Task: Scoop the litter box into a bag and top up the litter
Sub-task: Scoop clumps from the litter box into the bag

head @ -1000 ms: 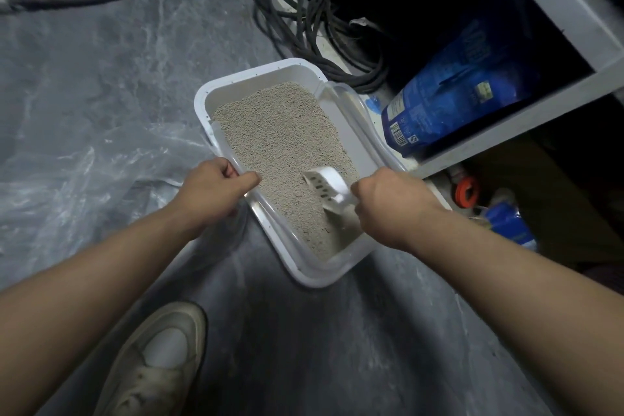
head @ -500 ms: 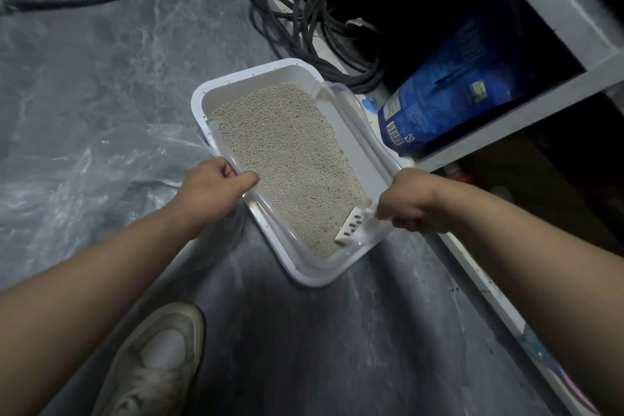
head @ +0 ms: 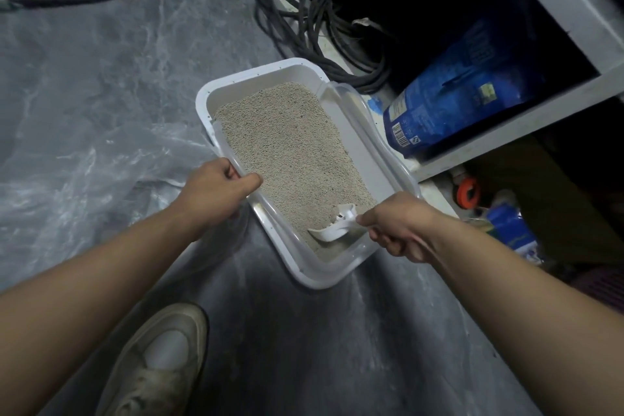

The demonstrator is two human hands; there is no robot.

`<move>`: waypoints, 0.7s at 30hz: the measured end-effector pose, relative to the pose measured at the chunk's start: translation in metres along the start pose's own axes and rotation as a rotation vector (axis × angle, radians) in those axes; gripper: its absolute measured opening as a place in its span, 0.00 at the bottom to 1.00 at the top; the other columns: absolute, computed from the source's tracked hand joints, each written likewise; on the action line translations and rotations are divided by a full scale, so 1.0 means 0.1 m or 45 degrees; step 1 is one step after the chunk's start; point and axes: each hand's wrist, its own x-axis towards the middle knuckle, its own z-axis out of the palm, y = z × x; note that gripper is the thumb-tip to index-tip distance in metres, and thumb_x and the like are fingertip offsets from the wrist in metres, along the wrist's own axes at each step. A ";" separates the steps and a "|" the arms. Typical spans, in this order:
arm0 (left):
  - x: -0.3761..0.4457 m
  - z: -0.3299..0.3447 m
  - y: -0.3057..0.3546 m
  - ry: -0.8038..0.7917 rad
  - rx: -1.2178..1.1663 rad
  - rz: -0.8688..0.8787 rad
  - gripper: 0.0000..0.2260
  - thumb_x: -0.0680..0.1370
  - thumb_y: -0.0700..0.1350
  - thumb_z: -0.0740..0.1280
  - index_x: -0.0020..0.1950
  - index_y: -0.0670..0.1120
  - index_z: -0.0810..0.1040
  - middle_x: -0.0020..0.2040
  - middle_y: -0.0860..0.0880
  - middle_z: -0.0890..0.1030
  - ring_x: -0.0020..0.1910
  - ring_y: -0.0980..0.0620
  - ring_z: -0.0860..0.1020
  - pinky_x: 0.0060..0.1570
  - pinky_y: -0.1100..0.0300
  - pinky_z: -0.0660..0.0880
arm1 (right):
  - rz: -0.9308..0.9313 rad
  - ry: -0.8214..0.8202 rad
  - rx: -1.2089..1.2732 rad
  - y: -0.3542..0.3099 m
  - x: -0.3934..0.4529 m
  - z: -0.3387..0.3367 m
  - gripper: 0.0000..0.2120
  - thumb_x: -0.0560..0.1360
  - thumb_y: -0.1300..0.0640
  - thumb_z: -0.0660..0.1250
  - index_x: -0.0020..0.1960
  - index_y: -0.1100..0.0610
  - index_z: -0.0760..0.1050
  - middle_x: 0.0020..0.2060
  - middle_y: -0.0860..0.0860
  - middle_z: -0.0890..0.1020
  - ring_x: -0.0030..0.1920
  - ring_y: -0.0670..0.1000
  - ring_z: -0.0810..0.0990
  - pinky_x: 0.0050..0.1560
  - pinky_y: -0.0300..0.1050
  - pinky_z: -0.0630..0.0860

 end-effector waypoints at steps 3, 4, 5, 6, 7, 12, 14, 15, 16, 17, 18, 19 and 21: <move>-0.01 -0.02 0.00 -0.004 0.000 0.004 0.16 0.73 0.53 0.75 0.40 0.46 0.71 0.34 0.47 0.76 0.35 0.45 0.79 0.44 0.36 0.83 | -0.012 -0.031 0.106 0.03 0.06 0.01 0.12 0.79 0.57 0.67 0.39 0.60 0.77 0.25 0.52 0.72 0.23 0.47 0.62 0.27 0.39 0.54; -0.01 -0.02 0.00 -0.001 0.004 0.005 0.16 0.71 0.54 0.74 0.39 0.46 0.71 0.34 0.47 0.77 0.35 0.45 0.79 0.44 0.36 0.83 | -0.018 -0.040 0.138 0.03 0.07 0.01 0.10 0.80 0.57 0.66 0.41 0.61 0.78 0.24 0.51 0.72 0.23 0.46 0.62 0.24 0.37 0.54; -0.01 -0.01 0.00 0.002 0.005 0.005 0.16 0.70 0.55 0.74 0.39 0.46 0.72 0.34 0.47 0.77 0.36 0.45 0.80 0.44 0.36 0.83 | -0.026 -0.044 0.156 0.04 0.08 0.00 0.10 0.80 0.58 0.66 0.43 0.62 0.79 0.23 0.51 0.71 0.22 0.46 0.62 0.21 0.35 0.54; -0.02 -0.01 0.01 0.006 0.011 0.006 0.15 0.70 0.55 0.73 0.38 0.46 0.72 0.34 0.47 0.77 0.36 0.44 0.80 0.45 0.36 0.83 | -0.035 -0.041 0.161 0.04 0.07 0.00 0.10 0.81 0.58 0.65 0.45 0.63 0.80 0.23 0.50 0.71 0.22 0.46 0.62 0.20 0.35 0.54; -0.02 0.00 0.02 0.012 0.019 0.006 0.15 0.71 0.55 0.73 0.38 0.46 0.72 0.35 0.47 0.78 0.37 0.43 0.81 0.45 0.36 0.83 | -0.048 -0.034 0.159 0.05 0.07 -0.01 0.10 0.81 0.58 0.65 0.46 0.64 0.80 0.22 0.50 0.72 0.21 0.46 0.62 0.19 0.34 0.54; -0.04 0.02 0.04 0.034 0.040 0.002 0.16 0.66 0.59 0.68 0.41 0.46 0.77 0.39 0.45 0.82 0.41 0.41 0.84 0.45 0.37 0.83 | -0.094 0.016 0.284 0.06 0.09 0.05 0.11 0.80 0.60 0.66 0.41 0.63 0.77 0.24 0.52 0.72 0.21 0.46 0.62 0.19 0.34 0.55; -0.05 0.02 0.04 0.025 0.039 0.004 0.17 0.66 0.60 0.68 0.43 0.46 0.78 0.40 0.45 0.82 0.41 0.41 0.84 0.45 0.37 0.83 | -0.093 0.022 0.345 0.05 0.12 0.09 0.13 0.80 0.61 0.67 0.38 0.62 0.75 0.24 0.53 0.72 0.22 0.47 0.63 0.18 0.34 0.55; -0.05 0.02 0.04 0.018 0.040 0.005 0.18 0.66 0.60 0.67 0.44 0.47 0.78 0.41 0.45 0.82 0.41 0.41 0.84 0.45 0.37 0.83 | -0.088 0.022 0.359 0.04 0.13 0.10 0.13 0.80 0.61 0.67 0.37 0.62 0.75 0.24 0.53 0.72 0.22 0.46 0.63 0.17 0.34 0.56; -0.05 0.02 0.04 0.012 0.046 0.008 0.18 0.66 0.60 0.67 0.44 0.47 0.78 0.41 0.45 0.83 0.41 0.41 0.84 0.45 0.37 0.83 | -0.086 0.017 0.372 0.04 0.14 0.10 0.12 0.80 0.60 0.67 0.38 0.62 0.75 0.24 0.53 0.72 0.22 0.46 0.63 0.17 0.34 0.56; -0.05 0.02 0.04 0.007 0.053 0.008 0.17 0.66 0.60 0.67 0.44 0.47 0.78 0.41 0.45 0.83 0.41 0.40 0.84 0.45 0.37 0.83 | -0.087 0.013 0.383 0.03 0.12 0.10 0.12 0.80 0.60 0.67 0.38 0.62 0.76 0.24 0.53 0.72 0.22 0.46 0.63 0.18 0.34 0.56; -0.05 0.02 0.05 0.007 0.059 0.007 0.17 0.66 0.60 0.67 0.43 0.47 0.78 0.41 0.45 0.83 0.41 0.40 0.84 0.46 0.37 0.83 | -0.094 0.012 0.380 0.03 0.10 0.09 0.13 0.80 0.60 0.66 0.38 0.62 0.76 0.24 0.53 0.72 0.22 0.46 0.63 0.18 0.35 0.56; -0.04 0.02 0.05 0.010 0.065 0.007 0.17 0.67 0.59 0.67 0.43 0.47 0.78 0.40 0.45 0.83 0.41 0.40 0.84 0.46 0.37 0.83 | -0.108 0.023 0.349 0.03 0.08 0.08 0.14 0.81 0.59 0.66 0.38 0.62 0.75 0.24 0.53 0.72 0.21 0.46 0.63 0.18 0.35 0.56; -0.05 0.03 0.05 0.016 0.074 0.012 0.16 0.67 0.59 0.67 0.42 0.46 0.77 0.39 0.45 0.82 0.41 0.40 0.84 0.45 0.37 0.83 | -0.165 0.058 0.207 0.06 0.03 0.07 0.15 0.81 0.59 0.66 0.36 0.62 0.74 0.25 0.55 0.72 0.18 0.46 0.63 0.19 0.33 0.56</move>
